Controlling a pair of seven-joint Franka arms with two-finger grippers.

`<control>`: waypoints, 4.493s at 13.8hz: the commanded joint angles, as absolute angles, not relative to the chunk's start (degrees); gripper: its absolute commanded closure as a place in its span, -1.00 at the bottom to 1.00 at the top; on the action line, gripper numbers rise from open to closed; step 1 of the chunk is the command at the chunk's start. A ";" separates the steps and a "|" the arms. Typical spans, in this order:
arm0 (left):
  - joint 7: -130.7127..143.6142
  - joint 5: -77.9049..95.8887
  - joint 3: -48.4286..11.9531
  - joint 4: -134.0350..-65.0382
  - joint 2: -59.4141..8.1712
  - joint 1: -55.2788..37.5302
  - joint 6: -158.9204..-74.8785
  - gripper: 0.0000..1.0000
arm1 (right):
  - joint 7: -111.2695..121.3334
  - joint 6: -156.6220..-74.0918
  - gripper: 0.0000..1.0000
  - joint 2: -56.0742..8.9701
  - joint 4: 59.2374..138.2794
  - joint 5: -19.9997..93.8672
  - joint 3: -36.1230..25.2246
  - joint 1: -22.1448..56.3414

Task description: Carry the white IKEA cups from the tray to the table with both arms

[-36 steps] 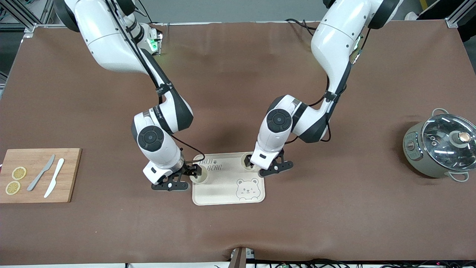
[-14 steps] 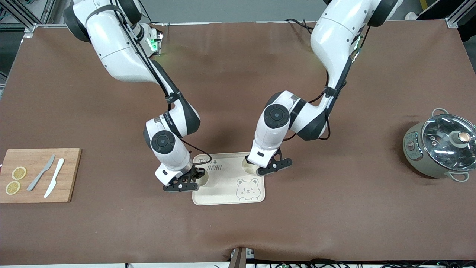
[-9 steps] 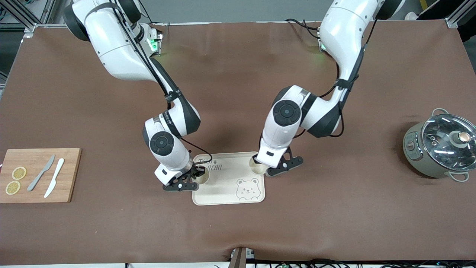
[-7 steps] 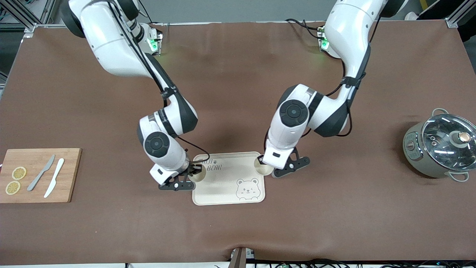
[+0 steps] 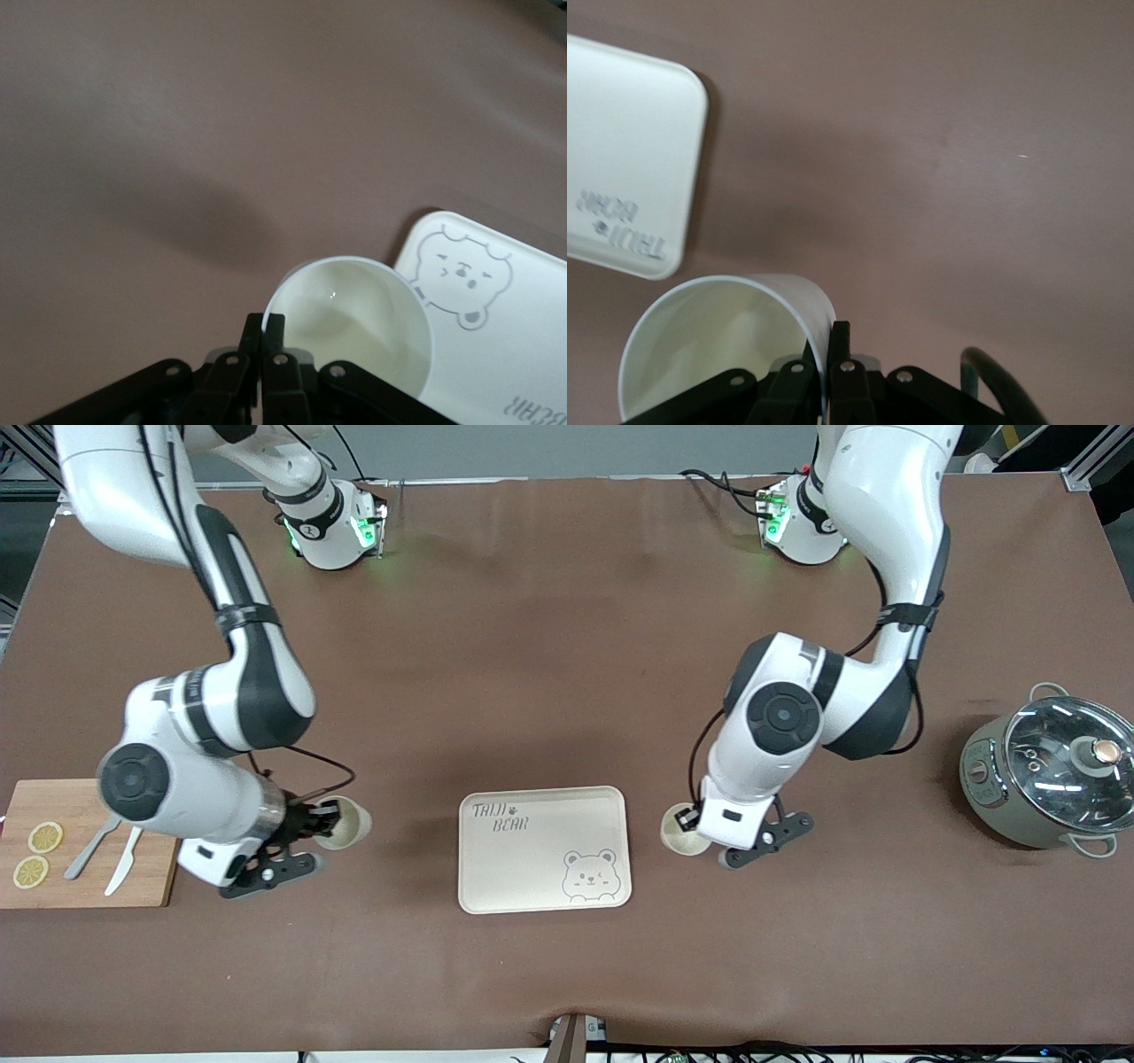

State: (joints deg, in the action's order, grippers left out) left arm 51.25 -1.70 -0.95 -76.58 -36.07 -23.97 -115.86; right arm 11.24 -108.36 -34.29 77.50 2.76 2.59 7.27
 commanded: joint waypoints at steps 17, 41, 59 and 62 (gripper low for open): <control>41.13 -8.71 -0.97 -78.13 -42.10 -4.57 -117.77 1.00 | 37.96 -146.50 1.00 -23.64 113.20 3.34 3.52 -2.99; 40.87 -5.63 -1.32 -77.96 -36.49 -2.64 -119.88 -1.00 | 37.18 -130.07 -1.00 -28.65 98.05 3.34 3.60 -0.35; 6.42 -2.90 -1.93 -78.05 -14.51 -1.32 -98.01 -1.00 | 4.48 -87.71 -1.00 -17.93 70.66 2.55 2.81 -2.55; 6.76 -2.90 -1.76 -78.05 -10.91 -1.06 -94.23 -1.00 | 4.48 -90.96 -1.00 -18.10 72.86 2.29 2.64 -2.81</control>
